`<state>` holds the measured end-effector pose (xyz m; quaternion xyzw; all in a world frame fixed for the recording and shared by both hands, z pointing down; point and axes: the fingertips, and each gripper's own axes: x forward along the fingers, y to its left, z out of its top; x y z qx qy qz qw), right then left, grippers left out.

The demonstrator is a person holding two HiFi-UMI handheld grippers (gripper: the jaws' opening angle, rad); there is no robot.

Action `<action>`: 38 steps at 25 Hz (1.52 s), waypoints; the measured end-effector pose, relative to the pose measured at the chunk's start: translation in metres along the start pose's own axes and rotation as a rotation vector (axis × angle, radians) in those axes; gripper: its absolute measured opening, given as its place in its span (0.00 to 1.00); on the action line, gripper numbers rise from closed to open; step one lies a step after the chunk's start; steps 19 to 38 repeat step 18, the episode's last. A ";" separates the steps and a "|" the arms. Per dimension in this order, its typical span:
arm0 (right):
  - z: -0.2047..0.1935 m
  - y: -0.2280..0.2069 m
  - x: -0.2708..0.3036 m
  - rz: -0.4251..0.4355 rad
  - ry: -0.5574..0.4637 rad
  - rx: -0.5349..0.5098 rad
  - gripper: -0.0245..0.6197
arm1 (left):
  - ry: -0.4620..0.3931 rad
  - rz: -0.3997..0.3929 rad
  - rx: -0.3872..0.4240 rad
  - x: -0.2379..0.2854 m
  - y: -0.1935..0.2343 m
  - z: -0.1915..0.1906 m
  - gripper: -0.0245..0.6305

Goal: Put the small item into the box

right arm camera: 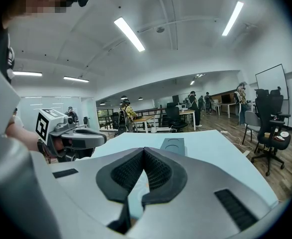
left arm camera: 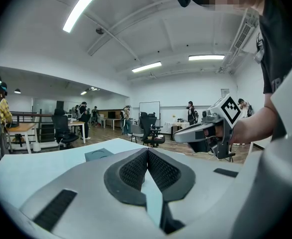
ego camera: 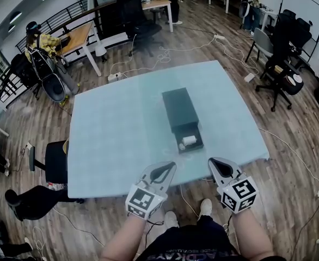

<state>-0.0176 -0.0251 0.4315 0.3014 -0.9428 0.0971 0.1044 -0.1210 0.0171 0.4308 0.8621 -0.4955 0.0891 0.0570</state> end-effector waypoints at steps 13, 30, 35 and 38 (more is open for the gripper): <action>-0.001 -0.006 0.001 -0.005 -0.005 0.000 0.06 | -0.006 0.003 0.009 0.005 0.001 0.001 0.09; 0.000 -0.007 0.000 -0.007 -0.003 0.001 0.07 | -0.007 0.003 0.011 0.005 0.002 0.003 0.09; 0.000 -0.007 0.000 -0.007 -0.003 0.001 0.07 | -0.007 0.003 0.011 0.005 0.002 0.003 0.09; 0.000 -0.007 0.000 -0.007 -0.003 0.001 0.07 | -0.007 0.003 0.011 0.005 0.002 0.003 0.09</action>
